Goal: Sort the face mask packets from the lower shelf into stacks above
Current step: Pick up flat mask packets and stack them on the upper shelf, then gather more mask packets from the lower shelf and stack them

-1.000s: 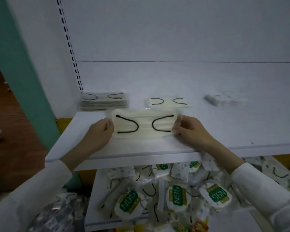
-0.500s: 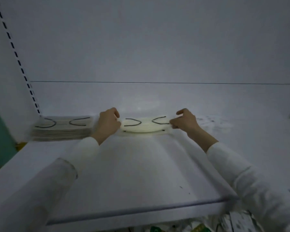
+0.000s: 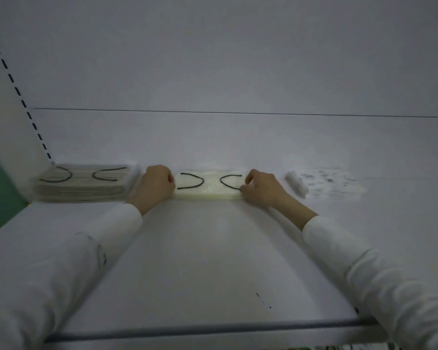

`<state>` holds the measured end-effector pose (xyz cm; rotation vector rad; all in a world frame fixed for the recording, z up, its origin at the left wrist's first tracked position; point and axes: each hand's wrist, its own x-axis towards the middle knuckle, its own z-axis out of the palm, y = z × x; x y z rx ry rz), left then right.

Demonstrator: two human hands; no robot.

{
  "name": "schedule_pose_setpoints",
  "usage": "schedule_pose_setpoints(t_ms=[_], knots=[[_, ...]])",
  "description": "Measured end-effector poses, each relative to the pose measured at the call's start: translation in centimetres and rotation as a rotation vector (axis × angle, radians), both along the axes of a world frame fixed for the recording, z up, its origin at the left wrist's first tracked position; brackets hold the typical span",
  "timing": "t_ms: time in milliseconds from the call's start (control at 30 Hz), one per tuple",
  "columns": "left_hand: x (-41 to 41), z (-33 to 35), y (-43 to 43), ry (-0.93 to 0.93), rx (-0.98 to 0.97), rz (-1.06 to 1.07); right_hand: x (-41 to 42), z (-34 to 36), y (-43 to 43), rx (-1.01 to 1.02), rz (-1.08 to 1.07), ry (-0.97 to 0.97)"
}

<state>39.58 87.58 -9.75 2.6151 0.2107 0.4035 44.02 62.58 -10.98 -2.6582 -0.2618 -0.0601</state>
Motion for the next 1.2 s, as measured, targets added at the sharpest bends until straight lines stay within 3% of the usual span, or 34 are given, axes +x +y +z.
schedule_pose_setpoints(t_ms=[233,533,967,1200], knots=[[-2.4,1.3,0.4,-0.107,0.16,-0.057,-1.9,1.3,0.2,-0.122,0.067,-0.261],[-10.9,3.6,2.0,-0.132,0.386,-0.239,-10.3,4.4,2.5,-0.116,0.146,-0.331],[-27.8,2.0,4.2,-0.214,-0.081,-0.46,-30.5,2.3,8.6,0.131,0.222,-0.437],[-34.0,-4.8,6.2,-0.021,-0.338,-0.502,-35.8,-3.9,9.2,-0.106,0.575,-0.403]])
